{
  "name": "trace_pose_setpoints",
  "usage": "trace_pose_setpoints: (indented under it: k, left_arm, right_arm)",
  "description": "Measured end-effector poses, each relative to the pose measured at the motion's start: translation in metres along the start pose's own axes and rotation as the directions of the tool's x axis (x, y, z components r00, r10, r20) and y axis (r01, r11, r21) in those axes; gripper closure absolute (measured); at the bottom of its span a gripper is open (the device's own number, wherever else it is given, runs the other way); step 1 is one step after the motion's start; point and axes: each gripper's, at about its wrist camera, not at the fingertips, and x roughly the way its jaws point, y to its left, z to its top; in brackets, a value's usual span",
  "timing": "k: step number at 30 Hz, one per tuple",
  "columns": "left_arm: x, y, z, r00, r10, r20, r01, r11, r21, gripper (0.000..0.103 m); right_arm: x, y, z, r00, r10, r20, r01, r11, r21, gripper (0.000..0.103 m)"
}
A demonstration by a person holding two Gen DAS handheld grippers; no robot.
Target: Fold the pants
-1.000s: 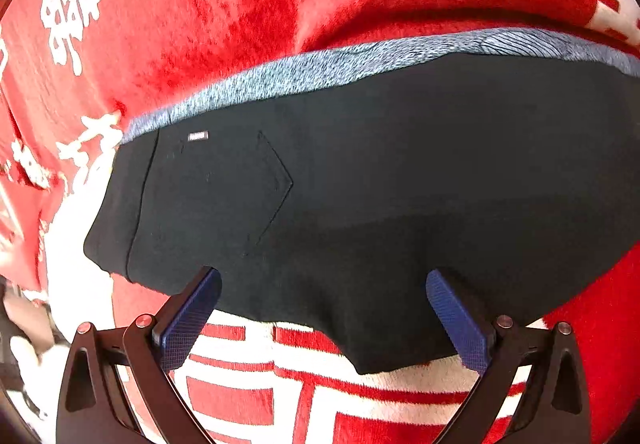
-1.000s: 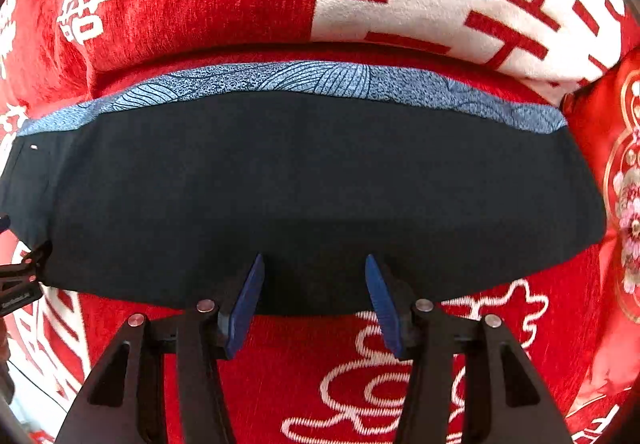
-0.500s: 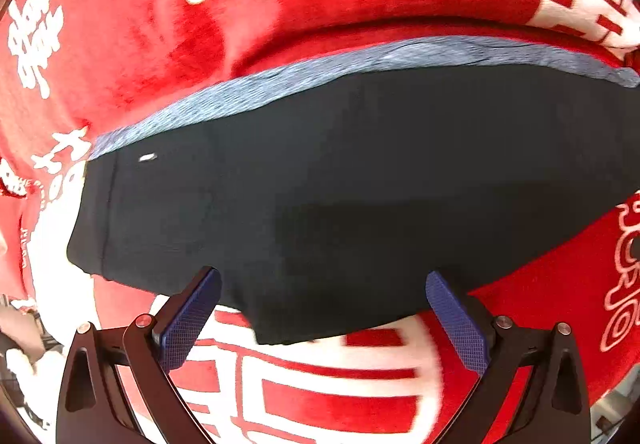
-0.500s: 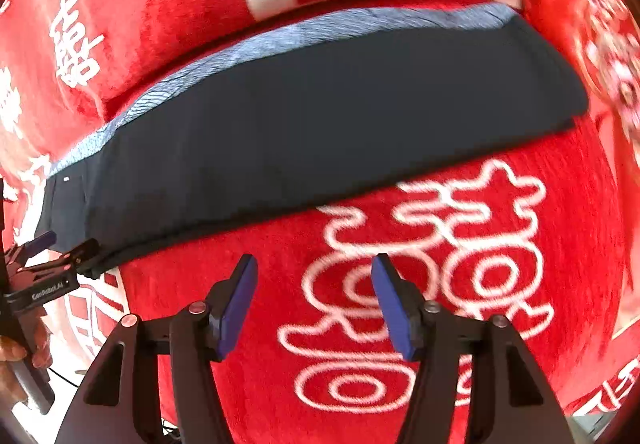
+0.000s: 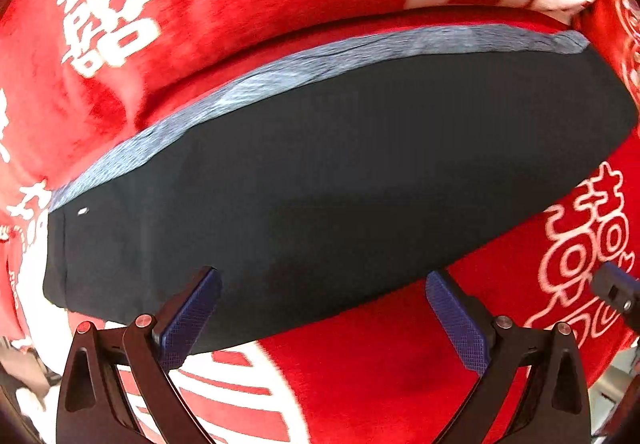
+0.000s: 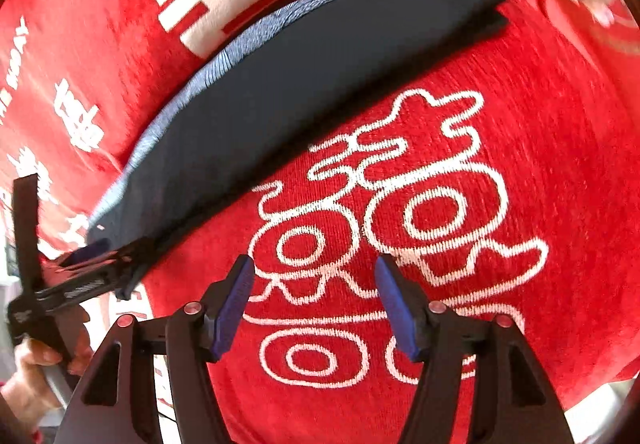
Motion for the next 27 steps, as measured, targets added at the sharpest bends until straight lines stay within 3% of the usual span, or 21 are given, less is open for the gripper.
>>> trace_pose_setpoints:
  k: [6,8,16,27]
  left_arm:
    - [-0.007,-0.045,0.022,1.0,-0.022,0.011,0.022,0.999,0.025,0.0]
    - [-0.011,-0.057,0.028,1.0,-0.023,0.02,0.023,0.999,0.023,0.0]
    - [-0.015,-0.077,0.068,0.999,-0.014,0.044,0.016,0.999,-0.047,0.0]
    - [0.011,-0.064,0.094,1.0,0.023,0.01,-0.022,0.996,-0.086,0.0]
  right_arm:
    - [-0.015,-0.033,0.004,0.986,0.163,-0.016,-0.16,0.98,0.12,0.028]
    - [-0.001,-0.028,0.01,0.982,0.187,-0.034,-0.18,0.972,0.149,0.028]
    - [-0.032,-0.067,0.046,0.979,0.166,0.119,-0.191,0.95,0.245,0.028]
    - [-0.018,-0.073,0.069,0.983,0.133,0.128,-0.162,0.953,0.257,0.029]
